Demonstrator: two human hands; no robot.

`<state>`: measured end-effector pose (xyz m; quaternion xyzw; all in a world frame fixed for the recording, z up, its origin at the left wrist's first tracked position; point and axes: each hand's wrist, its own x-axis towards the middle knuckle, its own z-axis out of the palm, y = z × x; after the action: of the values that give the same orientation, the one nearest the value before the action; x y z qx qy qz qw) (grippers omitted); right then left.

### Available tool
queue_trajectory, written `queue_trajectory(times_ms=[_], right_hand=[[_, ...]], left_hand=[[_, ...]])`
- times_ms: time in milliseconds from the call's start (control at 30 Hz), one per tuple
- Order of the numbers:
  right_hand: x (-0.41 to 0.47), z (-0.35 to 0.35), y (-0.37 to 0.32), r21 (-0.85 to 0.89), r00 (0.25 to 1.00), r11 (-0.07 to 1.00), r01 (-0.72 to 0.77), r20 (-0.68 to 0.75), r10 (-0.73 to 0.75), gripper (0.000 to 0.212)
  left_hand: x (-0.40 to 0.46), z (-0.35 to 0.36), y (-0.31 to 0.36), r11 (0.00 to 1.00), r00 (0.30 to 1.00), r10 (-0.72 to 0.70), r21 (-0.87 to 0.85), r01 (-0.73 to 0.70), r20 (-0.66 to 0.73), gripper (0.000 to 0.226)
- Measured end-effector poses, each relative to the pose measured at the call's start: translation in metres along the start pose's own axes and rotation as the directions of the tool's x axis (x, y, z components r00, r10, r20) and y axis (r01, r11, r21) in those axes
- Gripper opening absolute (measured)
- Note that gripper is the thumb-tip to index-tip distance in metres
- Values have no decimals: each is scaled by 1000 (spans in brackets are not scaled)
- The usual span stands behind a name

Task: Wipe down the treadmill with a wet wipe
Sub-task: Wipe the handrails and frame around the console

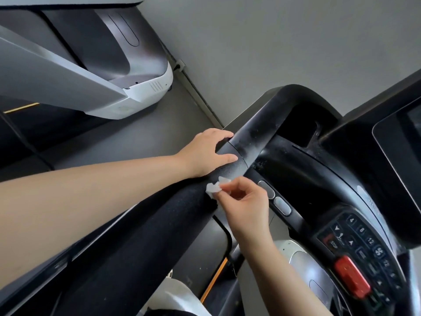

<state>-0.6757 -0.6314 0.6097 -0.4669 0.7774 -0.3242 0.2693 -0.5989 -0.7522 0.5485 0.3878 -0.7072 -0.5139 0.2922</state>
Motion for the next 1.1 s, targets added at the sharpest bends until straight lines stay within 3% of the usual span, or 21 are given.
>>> queue_trajectory(times_ms=[200,333,467,567,667,733,800,867,1100], right_hand=[[8,-2,-4,-5,999,1000,-16,-30,16,35],[-3,-3,-5,-62,999,998,-21,35,23,32],[11,-7,-4,-18,998,1000,-21,-67,20,31],[-7,1,-1,-82,999,996,34,10,-33,31],[10,-12,6,-197,983,978,65,-155,-97,19],[25,-24,3,-246,946,962,123,-265,-188,23],[22,-20,3,-390,876,861,326,-217,-430,25],[7,-6,13,-470,825,746,472,-62,-562,26],[-16,-6,26,-311,826,781,542,25,-563,17]], left_hand=[[-1,0,1,1000,1000,13,2,-13,-13,59],[-1,-1,0,1000,1000,10,-5,-11,-21,60],[-1,1,0,1000,1000,9,-9,-9,-16,60],[0,0,-1,1000,1000,7,-18,-7,-20,59],[-1,-1,0,1000,1000,17,-19,-17,-23,59],[-1,-2,2,1000,1000,20,-14,-20,-10,60],[-1,-3,2,1000,1000,11,-18,-11,-8,66],[0,-1,1,999,1000,6,-34,-6,-11,63],[0,1,-3,999,1000,5,-43,-6,-21,59]])
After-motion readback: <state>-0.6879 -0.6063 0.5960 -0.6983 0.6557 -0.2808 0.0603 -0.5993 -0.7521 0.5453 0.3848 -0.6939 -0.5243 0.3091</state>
